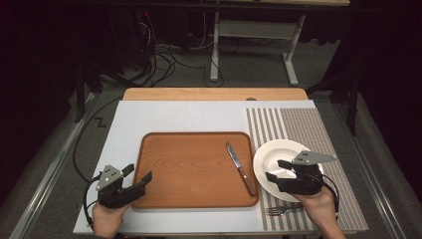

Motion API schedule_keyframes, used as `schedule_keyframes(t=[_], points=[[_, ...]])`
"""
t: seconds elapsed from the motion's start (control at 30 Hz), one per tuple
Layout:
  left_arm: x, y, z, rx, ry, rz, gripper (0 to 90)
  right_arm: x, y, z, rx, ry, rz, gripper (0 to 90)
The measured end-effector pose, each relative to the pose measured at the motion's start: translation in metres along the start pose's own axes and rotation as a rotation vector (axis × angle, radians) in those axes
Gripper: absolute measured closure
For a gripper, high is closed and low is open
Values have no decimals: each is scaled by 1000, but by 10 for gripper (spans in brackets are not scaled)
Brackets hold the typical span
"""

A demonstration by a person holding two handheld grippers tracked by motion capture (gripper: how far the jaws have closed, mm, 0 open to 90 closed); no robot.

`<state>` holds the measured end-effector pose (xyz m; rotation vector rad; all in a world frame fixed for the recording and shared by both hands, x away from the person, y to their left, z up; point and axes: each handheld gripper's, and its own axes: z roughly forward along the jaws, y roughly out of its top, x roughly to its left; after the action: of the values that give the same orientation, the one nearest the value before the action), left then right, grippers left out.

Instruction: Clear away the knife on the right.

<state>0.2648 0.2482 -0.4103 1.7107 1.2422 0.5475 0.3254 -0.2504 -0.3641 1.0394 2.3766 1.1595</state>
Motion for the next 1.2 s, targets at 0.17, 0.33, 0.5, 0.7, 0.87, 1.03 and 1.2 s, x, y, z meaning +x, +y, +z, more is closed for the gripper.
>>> schedule_keyframes(t=[0.17, 0.33, 0.5, 0.7, 0.87, 1.03, 1.2], points=[[0, 0, 0, 0, 1, 0, 302, -4, -10, -8, -34, 4, 29, 353], [0, 0, 0, 0, 1, -1, 302, -10, -22, -15, -90, 5, 77, 348], [0, 0, 0, -2, 2, -3, 302, -16, -33, -23, -139, -1, 106, 342], [0, 0, 0, -3, 4, -4, 302, -20, -40, -27, -165, 5, 122, 336], [0, 0, 0, -3, 3, -5, 302, -24, -48, -28, -185, 11, 137, 330], [0, 0, 0, -3, 3, -5, 302, -28, -56, -29, -202, 6, 159, 326], [0, 0, -1, -5, 3, -6, 302, -30, -60, -30, -205, 7, 177, 323]])
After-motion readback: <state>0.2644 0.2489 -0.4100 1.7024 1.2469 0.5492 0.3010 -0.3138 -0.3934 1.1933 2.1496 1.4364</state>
